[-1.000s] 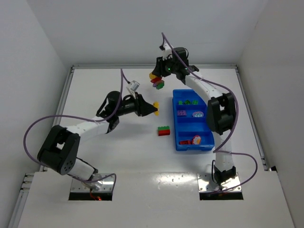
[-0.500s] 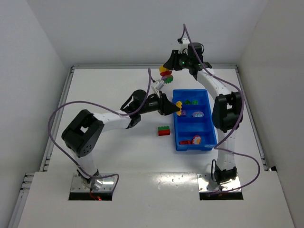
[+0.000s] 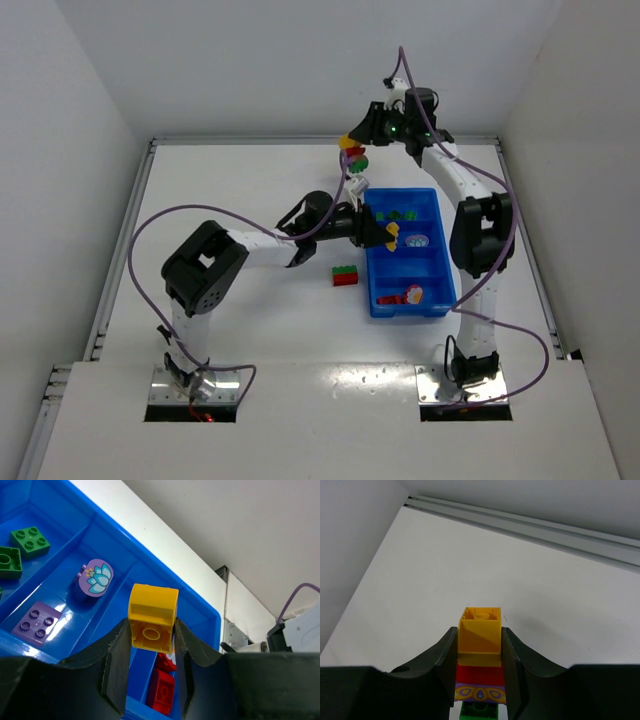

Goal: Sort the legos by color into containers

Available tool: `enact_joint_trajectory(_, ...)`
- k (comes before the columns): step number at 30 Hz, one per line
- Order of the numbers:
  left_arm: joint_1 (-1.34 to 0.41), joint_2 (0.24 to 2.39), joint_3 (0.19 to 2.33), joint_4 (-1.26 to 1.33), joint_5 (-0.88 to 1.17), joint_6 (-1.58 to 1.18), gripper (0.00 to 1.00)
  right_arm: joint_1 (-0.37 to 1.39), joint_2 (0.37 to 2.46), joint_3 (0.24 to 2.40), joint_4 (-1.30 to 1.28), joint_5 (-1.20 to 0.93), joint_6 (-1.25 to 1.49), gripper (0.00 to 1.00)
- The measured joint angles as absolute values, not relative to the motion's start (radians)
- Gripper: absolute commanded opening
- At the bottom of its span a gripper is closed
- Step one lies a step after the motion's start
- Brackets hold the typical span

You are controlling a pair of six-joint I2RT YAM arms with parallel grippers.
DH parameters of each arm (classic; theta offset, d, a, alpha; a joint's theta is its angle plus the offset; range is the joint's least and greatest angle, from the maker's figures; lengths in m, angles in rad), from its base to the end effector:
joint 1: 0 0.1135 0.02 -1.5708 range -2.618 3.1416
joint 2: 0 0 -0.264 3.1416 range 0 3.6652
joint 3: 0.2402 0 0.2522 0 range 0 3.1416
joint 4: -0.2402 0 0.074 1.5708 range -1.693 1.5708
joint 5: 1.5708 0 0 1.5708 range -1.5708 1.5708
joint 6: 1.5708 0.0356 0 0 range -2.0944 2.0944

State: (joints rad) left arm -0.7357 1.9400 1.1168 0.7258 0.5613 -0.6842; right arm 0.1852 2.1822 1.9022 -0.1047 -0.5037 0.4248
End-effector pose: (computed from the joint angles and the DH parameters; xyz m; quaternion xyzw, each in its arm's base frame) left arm 0.3057 -0.3023 0.2107 0.2044 0.7067 -0.5764 0.3559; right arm 0.5090 0.1128 0.2802 -0.0423 0.8140 0.3596 0.4542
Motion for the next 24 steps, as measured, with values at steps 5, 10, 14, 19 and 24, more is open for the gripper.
enact_joint_trajectory(5, -0.747, 1.967, 1.135, 0.698, 0.561, -0.67, 0.17, 0.176, 2.182, 1.902, -0.103, -0.512, 0.442, 0.0)
enact_joint_trajectory(10, -0.76, 1.983, 1.151, 0.677, 0.567, -0.653, 0.22, 0.171, 2.182, 1.902, -0.097, -0.521, 0.447, 0.0)
enact_joint_trajectory(14, -0.76, 2.007, 1.162, 0.655, 0.578, -0.632, 0.33, 0.171, 2.182, 1.902, -0.097, -0.529, 0.448, 0.0)
enact_joint_trajectory(19, -0.76, 2.028, 1.163, 0.61, 0.591, -0.606, 0.55, 0.171, 2.182, 1.902, -0.097, -0.532, 0.449, 0.0)
enact_joint_trajectory(24, -0.76, 2.029, 1.168, 0.615, 0.603, -0.599, 0.63, 0.171, 2.182, 1.902, -0.094, -0.533, 0.45, 0.0)
